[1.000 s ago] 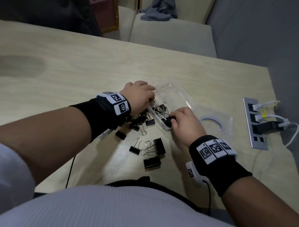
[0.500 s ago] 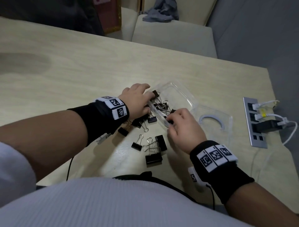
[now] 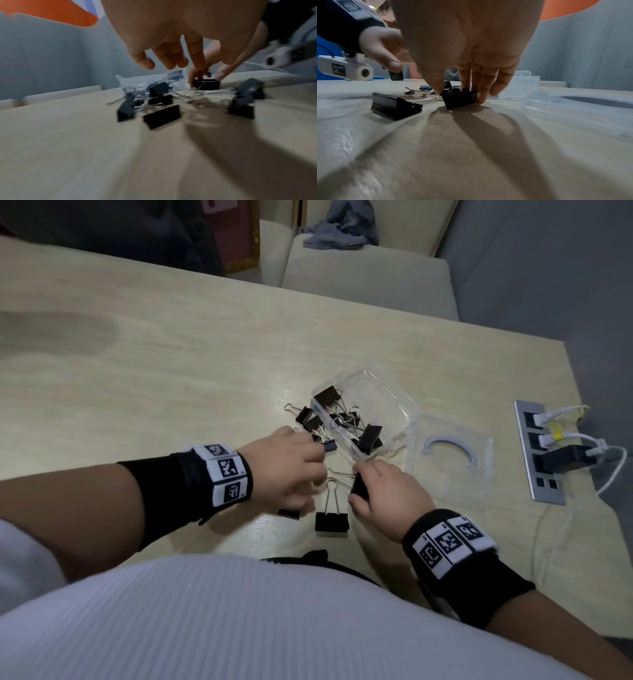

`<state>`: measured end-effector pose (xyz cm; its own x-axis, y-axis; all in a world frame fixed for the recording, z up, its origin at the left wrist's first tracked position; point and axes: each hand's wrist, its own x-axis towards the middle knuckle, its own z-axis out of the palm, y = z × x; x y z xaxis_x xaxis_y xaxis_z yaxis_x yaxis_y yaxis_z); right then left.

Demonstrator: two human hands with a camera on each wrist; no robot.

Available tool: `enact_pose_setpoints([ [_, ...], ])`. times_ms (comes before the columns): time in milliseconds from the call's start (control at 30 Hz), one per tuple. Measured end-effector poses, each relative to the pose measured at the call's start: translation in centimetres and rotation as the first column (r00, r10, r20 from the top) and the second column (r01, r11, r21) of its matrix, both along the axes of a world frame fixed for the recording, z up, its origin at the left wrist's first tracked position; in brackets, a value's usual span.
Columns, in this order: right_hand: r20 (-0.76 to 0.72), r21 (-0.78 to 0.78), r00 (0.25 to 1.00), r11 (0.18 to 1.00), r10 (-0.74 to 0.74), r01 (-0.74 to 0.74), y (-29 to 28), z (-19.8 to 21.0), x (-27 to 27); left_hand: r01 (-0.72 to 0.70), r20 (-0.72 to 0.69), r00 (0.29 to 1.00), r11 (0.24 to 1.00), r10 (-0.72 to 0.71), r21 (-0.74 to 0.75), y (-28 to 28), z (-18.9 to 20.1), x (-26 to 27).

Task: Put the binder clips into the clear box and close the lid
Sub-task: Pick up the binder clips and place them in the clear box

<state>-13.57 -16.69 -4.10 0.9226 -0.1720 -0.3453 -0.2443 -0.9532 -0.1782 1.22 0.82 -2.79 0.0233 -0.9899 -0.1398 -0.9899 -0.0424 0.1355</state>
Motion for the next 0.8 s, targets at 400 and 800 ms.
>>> enact_pose_setpoints([
  [400,-0.054,0.006,0.985,0.986,-0.163,0.164,-0.8,-0.3,-1.2,0.171,0.012,0.983,0.936,-0.183,0.308,-2.5,-1.1,-4.1],
  [800,0.389,0.243,0.885,0.955,-0.256,0.170,-2.3,1.9,-0.4,0.120,-0.002,0.992,0.946,-0.125,0.302,-1.5,-0.1,-1.2],
])
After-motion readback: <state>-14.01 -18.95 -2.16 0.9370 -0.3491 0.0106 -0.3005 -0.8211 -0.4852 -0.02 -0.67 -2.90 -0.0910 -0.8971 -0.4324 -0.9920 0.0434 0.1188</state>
